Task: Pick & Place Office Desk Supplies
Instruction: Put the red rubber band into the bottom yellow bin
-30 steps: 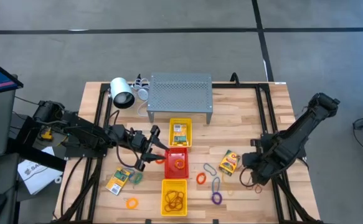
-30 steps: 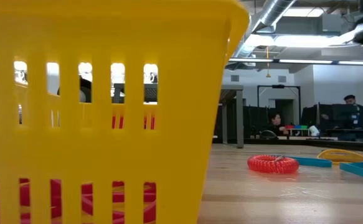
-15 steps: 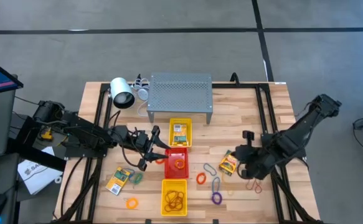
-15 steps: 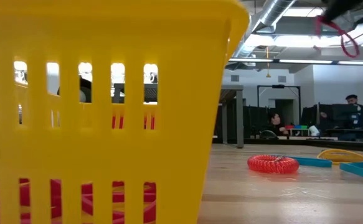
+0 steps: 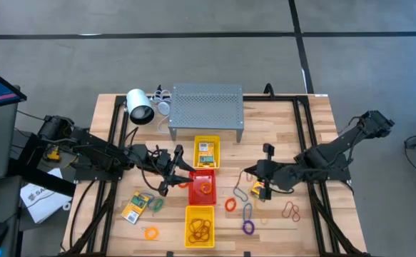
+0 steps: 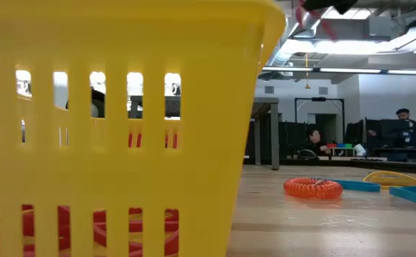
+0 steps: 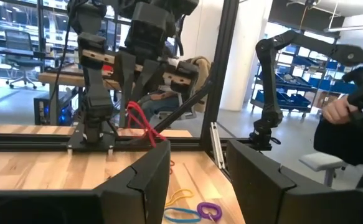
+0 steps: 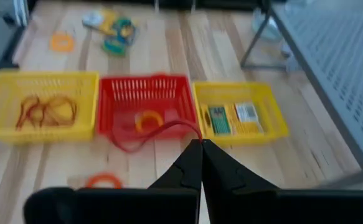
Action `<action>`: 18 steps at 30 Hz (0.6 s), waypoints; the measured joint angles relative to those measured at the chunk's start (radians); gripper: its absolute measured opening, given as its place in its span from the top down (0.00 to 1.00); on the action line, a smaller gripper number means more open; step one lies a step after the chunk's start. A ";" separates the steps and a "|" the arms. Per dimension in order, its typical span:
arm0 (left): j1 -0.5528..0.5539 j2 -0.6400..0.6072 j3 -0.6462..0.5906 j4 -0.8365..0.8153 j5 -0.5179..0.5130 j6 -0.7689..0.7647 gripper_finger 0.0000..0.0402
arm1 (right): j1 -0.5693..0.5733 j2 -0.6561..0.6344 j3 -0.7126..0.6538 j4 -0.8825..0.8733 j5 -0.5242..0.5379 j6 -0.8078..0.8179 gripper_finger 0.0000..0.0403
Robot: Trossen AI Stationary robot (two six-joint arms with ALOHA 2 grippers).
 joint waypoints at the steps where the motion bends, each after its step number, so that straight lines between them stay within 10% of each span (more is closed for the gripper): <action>1: 0.000 0.000 0.000 0.000 0.000 -0.009 0.62 | -0.006 0.000 -0.016 0.034 -0.003 -0.015 1.00; 18: -0.001 0.000 0.000 -0.053 -0.042 -0.098 0.62 | -0.105 0.213 -0.074 0.609 -0.014 -0.289 1.00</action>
